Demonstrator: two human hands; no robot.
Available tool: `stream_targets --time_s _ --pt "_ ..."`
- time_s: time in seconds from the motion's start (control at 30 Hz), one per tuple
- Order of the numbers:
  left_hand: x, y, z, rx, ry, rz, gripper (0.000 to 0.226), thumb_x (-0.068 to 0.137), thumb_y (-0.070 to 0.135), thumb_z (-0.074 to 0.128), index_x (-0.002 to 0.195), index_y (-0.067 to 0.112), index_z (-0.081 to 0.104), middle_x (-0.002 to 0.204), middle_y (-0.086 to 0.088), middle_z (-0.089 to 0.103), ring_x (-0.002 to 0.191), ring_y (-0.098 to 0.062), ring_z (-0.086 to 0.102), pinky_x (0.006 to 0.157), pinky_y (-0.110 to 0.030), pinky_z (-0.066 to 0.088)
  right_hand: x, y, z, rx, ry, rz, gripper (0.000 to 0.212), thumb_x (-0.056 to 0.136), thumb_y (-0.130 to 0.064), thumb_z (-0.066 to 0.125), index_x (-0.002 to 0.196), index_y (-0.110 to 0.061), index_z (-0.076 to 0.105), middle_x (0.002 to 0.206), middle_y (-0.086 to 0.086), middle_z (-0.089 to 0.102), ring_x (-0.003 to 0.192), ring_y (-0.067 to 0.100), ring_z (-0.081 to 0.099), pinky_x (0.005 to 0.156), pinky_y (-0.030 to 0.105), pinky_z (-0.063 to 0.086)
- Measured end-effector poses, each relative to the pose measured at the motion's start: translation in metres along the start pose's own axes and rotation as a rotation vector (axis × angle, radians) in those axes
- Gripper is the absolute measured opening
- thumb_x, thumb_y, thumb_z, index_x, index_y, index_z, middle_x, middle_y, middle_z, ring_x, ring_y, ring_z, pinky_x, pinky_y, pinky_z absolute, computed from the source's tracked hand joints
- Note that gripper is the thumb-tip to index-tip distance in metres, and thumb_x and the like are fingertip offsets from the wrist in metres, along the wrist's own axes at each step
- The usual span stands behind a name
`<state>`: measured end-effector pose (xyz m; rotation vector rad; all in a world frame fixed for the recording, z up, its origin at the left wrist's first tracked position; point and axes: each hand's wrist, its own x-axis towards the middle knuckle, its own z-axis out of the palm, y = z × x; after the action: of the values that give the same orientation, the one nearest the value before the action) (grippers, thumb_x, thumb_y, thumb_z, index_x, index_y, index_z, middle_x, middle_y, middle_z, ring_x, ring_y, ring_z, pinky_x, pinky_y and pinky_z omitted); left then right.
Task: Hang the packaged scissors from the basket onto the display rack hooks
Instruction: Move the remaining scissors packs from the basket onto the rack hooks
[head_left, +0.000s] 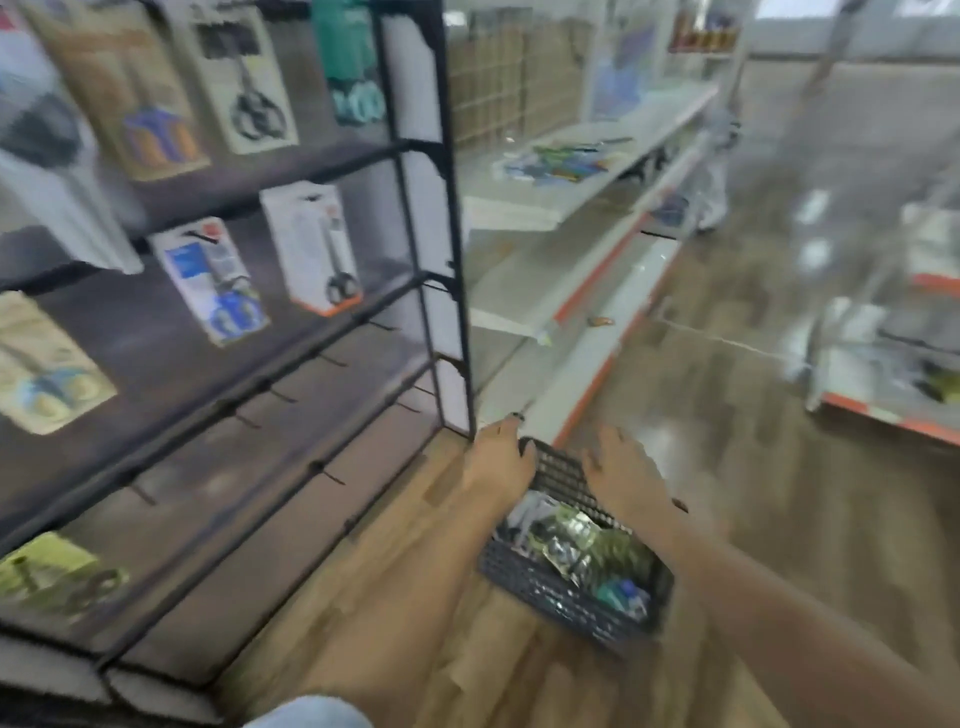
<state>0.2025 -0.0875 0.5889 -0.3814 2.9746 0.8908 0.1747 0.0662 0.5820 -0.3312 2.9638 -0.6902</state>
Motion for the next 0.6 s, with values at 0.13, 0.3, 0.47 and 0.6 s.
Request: stream_targets --time_s 0.13,0.3,0.47,0.6 --pt "-0.004 0.023 0.066 0.094 -0.205 0.060 0.035 0.097 0.027 0.043 0.121 0.003 0.051 0.122 -0.013 0.055 0.117 -0.030 0.049 0.096 -0.036 0.039 -0.030 0.063 -0.004 -0.023 -0.041 0.168 0.038 0.098 -0.025 0.041 0.131 -0.005 0.042 0.129 0.014 0.049 0.114 0.029 0.051 0.090 0.036 0.043" --pt "0.011 0.028 0.107 0.194 -0.292 0.193 0.037 0.097 0.029 0.044 0.126 0.006 0.050 0.128 -0.011 0.053 0.120 -0.027 0.047 0.099 -0.040 0.041 -0.036 0.112 0.004 0.048 -0.036 0.316 0.035 0.097 -0.022 0.042 0.129 -0.007 0.043 0.124 0.013 0.050 0.104 0.028 0.053 0.075 0.032 0.041" --pt "0.061 0.010 0.131 0.204 -0.316 0.264 0.031 0.096 0.029 0.041 0.115 0.009 0.055 0.114 -0.008 0.058 0.107 -0.024 0.053 0.091 -0.040 0.045 -0.009 0.129 0.030 0.029 -0.043 0.423 0.032 0.095 -0.019 0.044 0.125 -0.009 0.044 0.114 0.011 0.054 0.093 0.026 0.055 0.070 0.032 0.043" --pt "0.117 -0.016 0.147 0.230 -0.396 0.306 0.033 0.095 0.025 0.044 0.122 0.008 0.052 0.123 -0.008 0.054 0.116 -0.026 0.049 0.096 -0.038 0.041 0.031 0.133 0.073 -0.064 -0.129 0.518 0.033 0.096 -0.023 0.041 0.126 -0.010 0.044 0.121 0.009 0.054 0.104 0.025 0.055 0.079 0.031 0.044"
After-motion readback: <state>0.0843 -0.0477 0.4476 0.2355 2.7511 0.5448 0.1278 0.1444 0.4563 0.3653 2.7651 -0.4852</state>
